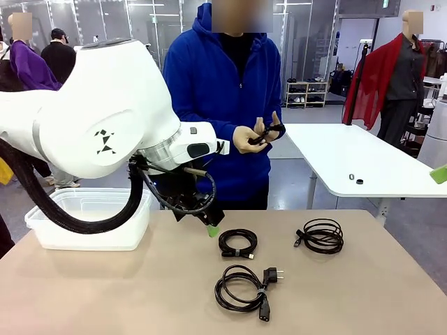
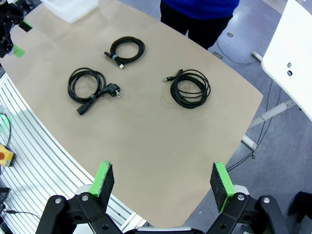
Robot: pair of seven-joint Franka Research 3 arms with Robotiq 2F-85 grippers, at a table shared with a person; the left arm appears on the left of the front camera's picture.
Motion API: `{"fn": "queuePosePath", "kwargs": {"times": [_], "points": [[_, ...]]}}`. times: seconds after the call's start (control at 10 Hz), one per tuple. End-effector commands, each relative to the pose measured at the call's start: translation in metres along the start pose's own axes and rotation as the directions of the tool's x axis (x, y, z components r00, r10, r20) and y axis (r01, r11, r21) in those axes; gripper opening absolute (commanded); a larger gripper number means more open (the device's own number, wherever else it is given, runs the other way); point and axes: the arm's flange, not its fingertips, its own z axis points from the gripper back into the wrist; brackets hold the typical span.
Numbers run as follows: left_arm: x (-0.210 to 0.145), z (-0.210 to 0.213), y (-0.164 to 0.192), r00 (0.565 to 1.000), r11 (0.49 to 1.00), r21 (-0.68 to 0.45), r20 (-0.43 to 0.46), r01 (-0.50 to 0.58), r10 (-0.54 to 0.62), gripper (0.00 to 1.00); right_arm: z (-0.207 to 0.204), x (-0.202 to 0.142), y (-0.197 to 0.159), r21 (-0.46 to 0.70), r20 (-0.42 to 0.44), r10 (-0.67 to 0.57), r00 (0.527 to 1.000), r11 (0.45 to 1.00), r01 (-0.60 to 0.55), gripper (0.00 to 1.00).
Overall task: Organize and store the cables.
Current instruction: Place the Power Cable into the Organizing box.
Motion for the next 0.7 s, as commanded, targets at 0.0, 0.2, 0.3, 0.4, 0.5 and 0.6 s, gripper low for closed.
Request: {"fn": "queuePosePath", "kwargs": {"times": [0.0, 0.2, 0.3, 0.4, 0.5, 0.6], "points": [[-0.003, 0.001, 0.001, 1.000, 1.000, 0.002, 0.016, -0.010, 0.010, 1.00, 0.000, 0.000, 0.000, 0.000, -0.001, 0.000, 1.000, 1.000, 0.000, 1.00], [-0.003, 0.001, 0.001, 1.000, 1.000, 0.002, 0.016, -0.010, 0.010, 1.00, 0.000, 0.000, 0.000, 0.000, -0.001, 0.000, 1.000, 1.000, 0.000, 1.00], [-0.003, 0.001, 0.001, 1.000, 1.000, 0.002, 0.016, -0.010, 0.010, 1.00, 0.000, 0.000, 0.000, 0.000, -0.001, 0.000, 1.000, 1.000, 0.000, 1.00], [0.001, 0.000, 0.001, 1.000, 1.000, 0.000, 0.001, -0.003, 0.003, 1.00, 0.000, 0.000, 0.000, 0.000, -0.001, 0.000, 1.000, 1.000, 0.000, 1.00], [0.024, -0.006, -0.011, 0.998, 0.999, 0.025, -0.051, 0.027, -0.026, 1.00, 0.000, 0.000, 0.000, 0.000, -0.001, 0.000, 1.000, 1.000, 0.000, 1.00], [0.049, -0.016, -0.022, 0.982, 0.998, 0.054, -0.187, 0.019, -0.009, 1.00, 0.000, 0.000, 0.000, 0.000, -0.001, 0.000, 1.000, 1.000, 0.000, 1.00]]}}
